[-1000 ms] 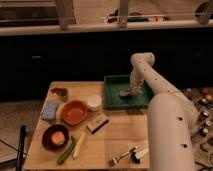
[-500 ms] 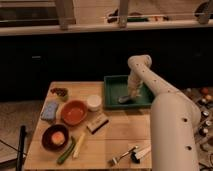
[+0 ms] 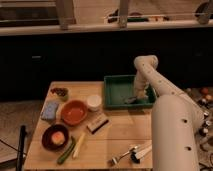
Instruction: Wipe tray with towel
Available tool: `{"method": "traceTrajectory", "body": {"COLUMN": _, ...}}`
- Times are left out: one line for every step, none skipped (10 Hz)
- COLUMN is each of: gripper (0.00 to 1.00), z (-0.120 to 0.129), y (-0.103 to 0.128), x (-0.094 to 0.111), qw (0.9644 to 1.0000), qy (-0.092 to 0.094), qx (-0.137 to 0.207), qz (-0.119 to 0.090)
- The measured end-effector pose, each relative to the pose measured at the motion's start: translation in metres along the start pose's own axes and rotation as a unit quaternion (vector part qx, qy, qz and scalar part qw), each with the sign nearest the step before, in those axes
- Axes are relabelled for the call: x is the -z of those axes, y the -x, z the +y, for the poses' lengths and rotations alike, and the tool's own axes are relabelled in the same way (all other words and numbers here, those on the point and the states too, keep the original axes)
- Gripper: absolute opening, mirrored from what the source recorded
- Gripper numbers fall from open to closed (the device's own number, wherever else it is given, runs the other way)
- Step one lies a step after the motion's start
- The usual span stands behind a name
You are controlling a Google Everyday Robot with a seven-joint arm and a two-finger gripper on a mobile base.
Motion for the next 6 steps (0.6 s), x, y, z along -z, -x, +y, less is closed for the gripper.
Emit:
{"method": "traceTrajectory", "body": {"gripper": 0.0, "z": -0.009, "y": -0.005, "x": 0.001, "qw": 0.9998, "qy": -0.009, "qx": -0.016, "qz": 0.001}}
{"method": "traceTrajectory", "body": {"gripper": 0.0, "z": -0.021, "y": -0.009, "x": 0.002, "qw": 0.9991, "qy": -0.024, "qx": -0.034, "qz": 0.001}}
{"method": "traceTrajectory", "body": {"gripper": 0.0, "z": -0.027, "y": -0.011, "x": 0.003, "qw": 0.9986, "qy": -0.031, "qx": -0.042, "qz": 0.0}}
{"method": "traceTrajectory", "body": {"gripper": 0.0, "z": -0.033, "y": -0.009, "x": 0.003, "qw": 0.9984, "qy": -0.036, "qx": -0.044, "qz": -0.003}}
{"method": "traceTrajectory", "body": {"gripper": 0.0, "z": -0.04, "y": 0.001, "x": 0.002, "qw": 0.9986, "qy": -0.039, "qx": -0.037, "qz": -0.007}}
{"method": "traceTrajectory", "body": {"gripper": 0.0, "z": -0.045, "y": 0.012, "x": 0.001, "qw": 0.9989, "qy": -0.039, "qx": -0.025, "qz": -0.011}}
